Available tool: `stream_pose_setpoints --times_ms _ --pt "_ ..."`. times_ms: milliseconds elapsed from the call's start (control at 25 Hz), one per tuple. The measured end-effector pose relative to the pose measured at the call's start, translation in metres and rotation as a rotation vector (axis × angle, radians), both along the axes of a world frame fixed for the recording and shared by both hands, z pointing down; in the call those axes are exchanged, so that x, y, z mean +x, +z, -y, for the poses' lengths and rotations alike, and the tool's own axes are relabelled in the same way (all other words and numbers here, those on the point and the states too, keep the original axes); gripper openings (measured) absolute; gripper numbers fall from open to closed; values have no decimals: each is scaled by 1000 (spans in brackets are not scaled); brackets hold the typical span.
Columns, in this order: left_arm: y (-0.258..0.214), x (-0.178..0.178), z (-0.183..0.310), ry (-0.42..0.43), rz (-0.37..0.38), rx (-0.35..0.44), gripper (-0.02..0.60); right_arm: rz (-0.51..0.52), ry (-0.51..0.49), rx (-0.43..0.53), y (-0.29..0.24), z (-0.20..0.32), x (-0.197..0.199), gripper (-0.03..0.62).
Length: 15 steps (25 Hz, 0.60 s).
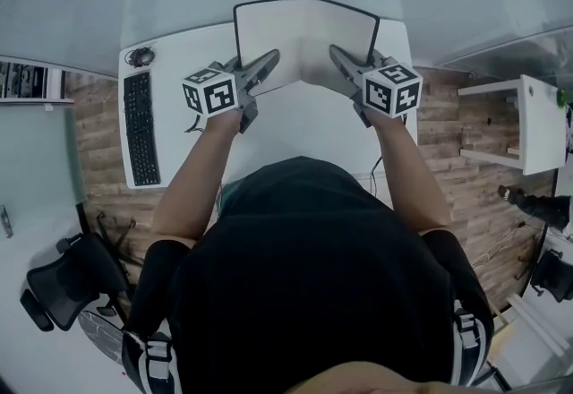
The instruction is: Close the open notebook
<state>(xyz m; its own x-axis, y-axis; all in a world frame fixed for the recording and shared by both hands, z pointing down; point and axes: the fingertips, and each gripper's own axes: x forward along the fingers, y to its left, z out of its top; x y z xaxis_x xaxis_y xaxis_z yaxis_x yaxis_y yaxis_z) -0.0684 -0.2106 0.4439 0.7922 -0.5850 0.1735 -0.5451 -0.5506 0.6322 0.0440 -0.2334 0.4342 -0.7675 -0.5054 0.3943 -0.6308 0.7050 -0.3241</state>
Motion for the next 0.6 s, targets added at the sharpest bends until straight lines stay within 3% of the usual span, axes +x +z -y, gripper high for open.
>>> stream_pose_setpoints --times_ms 600 --pt "34 -4 -7 3 -23 -85 48 -24 5 -60 36 -6 -5 64"
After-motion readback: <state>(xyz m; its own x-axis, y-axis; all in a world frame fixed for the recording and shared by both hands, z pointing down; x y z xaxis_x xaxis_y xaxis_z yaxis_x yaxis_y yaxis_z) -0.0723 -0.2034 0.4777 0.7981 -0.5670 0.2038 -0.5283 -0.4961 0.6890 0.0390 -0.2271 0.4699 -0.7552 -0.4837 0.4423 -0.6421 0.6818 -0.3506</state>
